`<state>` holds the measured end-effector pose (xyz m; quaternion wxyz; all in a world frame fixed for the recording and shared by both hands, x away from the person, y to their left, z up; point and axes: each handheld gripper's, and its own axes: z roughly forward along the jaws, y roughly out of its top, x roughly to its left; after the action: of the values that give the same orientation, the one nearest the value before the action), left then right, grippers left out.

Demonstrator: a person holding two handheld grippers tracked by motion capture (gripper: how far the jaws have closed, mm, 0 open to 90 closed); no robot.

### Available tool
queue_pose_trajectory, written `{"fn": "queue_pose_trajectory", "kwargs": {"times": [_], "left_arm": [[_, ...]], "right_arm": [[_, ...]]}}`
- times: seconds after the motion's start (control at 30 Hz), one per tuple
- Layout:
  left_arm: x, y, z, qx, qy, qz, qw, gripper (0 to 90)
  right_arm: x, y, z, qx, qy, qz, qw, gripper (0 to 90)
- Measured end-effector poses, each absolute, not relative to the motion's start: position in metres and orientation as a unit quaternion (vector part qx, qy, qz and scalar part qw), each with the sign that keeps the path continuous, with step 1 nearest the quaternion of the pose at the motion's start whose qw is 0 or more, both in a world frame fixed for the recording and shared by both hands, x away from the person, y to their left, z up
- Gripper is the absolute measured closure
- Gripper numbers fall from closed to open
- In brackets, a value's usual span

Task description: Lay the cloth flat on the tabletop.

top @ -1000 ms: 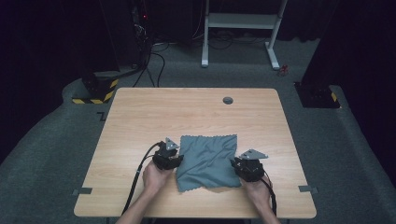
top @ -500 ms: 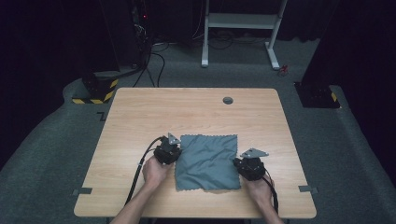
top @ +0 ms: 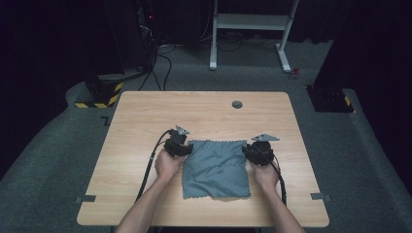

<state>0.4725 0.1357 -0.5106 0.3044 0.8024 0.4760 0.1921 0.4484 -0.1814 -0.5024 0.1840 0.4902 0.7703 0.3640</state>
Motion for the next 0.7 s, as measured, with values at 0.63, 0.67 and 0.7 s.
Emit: {"fn": "queue_pose_trajectory", "kwargs": {"times": [0.63,0.67,0.7], "left_arm": [[0.478,0.125,-0.511,0.826,0.435,0.179,0.31,89.3],[0.478,0.125,-0.511,0.827,0.434,0.181,0.308,89.7],[0.478,0.126,-0.511,0.827,0.432,0.185,0.308,90.0]], "right_arm": [[0.48,-0.17,-0.513,0.49,0.793,0.303,0.199,89.4],[0.48,-0.17,-0.513,0.492,0.792,0.303,0.196,89.7],[0.48,-0.171,-0.513,0.495,0.791,0.304,0.19,90.0]]}}
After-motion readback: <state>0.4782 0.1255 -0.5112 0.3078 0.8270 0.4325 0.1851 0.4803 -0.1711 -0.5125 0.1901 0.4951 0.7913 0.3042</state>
